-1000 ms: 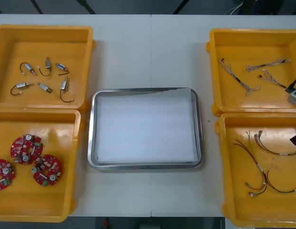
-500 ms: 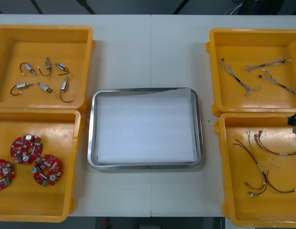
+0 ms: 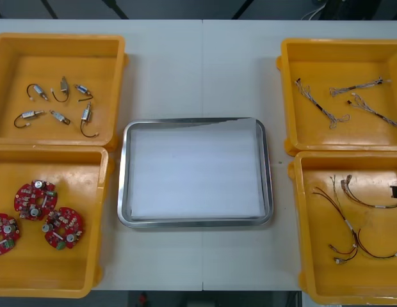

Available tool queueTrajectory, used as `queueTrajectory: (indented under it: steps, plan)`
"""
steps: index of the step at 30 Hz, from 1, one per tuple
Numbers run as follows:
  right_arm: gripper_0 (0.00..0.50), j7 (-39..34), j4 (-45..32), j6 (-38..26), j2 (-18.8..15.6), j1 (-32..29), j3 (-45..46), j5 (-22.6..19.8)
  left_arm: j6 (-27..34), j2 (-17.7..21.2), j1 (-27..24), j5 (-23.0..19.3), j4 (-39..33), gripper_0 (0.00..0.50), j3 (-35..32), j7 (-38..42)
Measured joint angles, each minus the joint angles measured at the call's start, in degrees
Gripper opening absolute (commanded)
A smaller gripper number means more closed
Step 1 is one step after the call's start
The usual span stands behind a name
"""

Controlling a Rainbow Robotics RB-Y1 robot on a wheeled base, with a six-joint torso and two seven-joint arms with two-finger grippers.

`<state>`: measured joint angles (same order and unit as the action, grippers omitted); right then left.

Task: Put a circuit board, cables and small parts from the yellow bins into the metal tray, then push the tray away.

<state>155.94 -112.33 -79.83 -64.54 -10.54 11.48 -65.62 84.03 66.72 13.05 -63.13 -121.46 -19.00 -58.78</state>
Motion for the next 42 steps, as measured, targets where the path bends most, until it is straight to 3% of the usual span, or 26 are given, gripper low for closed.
queueTrajectory:
  steps: [11, 19, 26, 42]
  plan:
    - [0.500, 0.00, -0.01, 9.28, -0.03, -7.20, 0.00, 2.75, -10.86, -0.86, 5.61, 1.17, -0.05, 0.500, 0.65, -0.04]
    - [0.500, 0.00, -0.01, 14.02, -0.04, -11.64, -0.13, 3.45, -12.07, -0.86, 8.20, 5.00, -0.07, 0.500, 3.64, -1.74]
    - [0.500, 0.00, 1.50, 18.93, -0.07, -11.92, -3.20, 3.96, -14.40, -0.86, 8.22, 8.20, -0.05, 0.500, 7.70, -4.52]
    - [0.500, 0.00, 7.65, 22.40, -0.13, -10.47, -10.60, 4.54, -18.87, -0.87, 8.23, 8.60, 1.19, 0.500, 11.53, -4.52]
